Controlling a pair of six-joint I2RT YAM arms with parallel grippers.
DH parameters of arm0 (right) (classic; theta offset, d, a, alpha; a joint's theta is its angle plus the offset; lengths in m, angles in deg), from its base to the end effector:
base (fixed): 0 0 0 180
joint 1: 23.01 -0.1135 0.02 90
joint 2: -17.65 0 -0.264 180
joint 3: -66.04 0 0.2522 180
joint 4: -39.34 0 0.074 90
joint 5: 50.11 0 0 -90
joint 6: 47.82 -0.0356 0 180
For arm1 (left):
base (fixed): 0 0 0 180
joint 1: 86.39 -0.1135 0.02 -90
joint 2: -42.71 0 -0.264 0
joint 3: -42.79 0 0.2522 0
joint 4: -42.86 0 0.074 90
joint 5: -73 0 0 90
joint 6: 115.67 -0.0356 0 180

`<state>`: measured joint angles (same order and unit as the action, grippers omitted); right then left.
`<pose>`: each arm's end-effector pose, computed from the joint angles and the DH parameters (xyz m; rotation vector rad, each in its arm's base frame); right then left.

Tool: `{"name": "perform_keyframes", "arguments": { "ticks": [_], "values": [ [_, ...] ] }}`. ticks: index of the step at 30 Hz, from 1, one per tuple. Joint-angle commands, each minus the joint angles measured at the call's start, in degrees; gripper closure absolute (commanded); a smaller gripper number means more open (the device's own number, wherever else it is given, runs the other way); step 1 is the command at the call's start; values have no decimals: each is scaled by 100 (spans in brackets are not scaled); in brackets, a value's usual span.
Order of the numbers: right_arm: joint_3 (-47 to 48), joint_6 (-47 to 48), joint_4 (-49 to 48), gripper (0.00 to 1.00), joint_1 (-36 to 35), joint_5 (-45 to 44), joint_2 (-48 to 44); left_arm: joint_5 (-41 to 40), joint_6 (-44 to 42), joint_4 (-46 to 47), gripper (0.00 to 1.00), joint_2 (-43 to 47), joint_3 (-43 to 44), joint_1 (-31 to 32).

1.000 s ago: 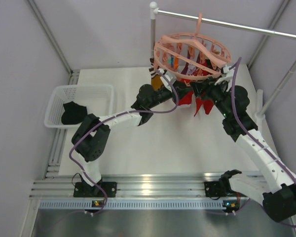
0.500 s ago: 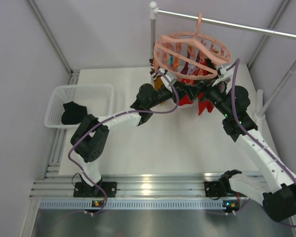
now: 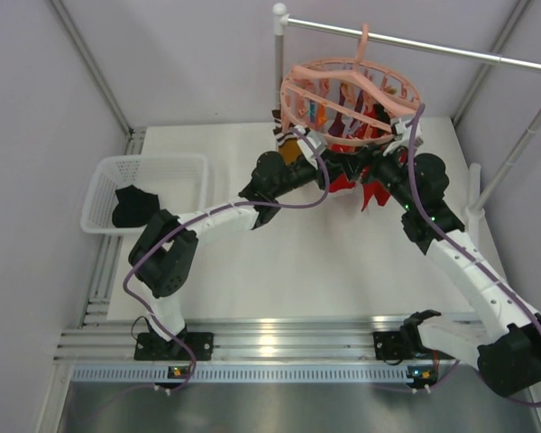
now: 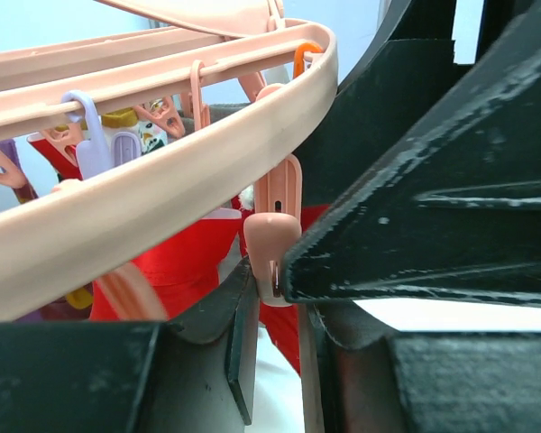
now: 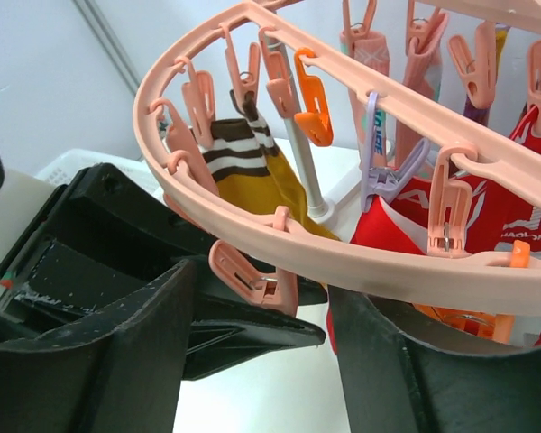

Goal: Clip the socks to the hanger
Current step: Open the clamp at the hanger.

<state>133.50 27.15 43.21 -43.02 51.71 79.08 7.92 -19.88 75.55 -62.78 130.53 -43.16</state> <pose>0.2355 0.0935 0.3759 -0.2353 1.5514 0.6417 0.3055 -0.3078 0.3184 0.8018 1.1551 -1.0015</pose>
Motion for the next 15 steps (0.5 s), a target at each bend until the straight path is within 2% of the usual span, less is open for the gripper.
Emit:
{"name": "perform_keyframes", "arguments": {
  "ticks": [1,4,7,8,10,11,13,14,15],
  "values": [
    [238,18,-725,43,-20,-179,18,241,-130,-137,92,284,161,134],
    [247,-27,-778,49,-20,-267,53,276,-139,-216,92,292,161,169],
    [265,-88,-795,63,-20,-276,71,258,-165,-303,91,310,152,195],
    [273,-114,-804,70,-20,-276,62,258,-174,-330,87,310,144,195],
    [256,-167,-821,74,-20,-206,45,232,-174,-391,73,397,82,195],
    [247,-167,-839,80,-12,-171,27,232,-200,-392,62,441,39,195],
    [221,-193,-865,87,-12,-144,10,180,-244,-531,55,634,-110,195],
    [212,-211,-865,94,-12,-144,9,170,-279,-628,50,713,-155,178],
    [221,-211,-865,97,-12,-144,9,170,-323,-742,49,888,-199,178]
  ]
}}
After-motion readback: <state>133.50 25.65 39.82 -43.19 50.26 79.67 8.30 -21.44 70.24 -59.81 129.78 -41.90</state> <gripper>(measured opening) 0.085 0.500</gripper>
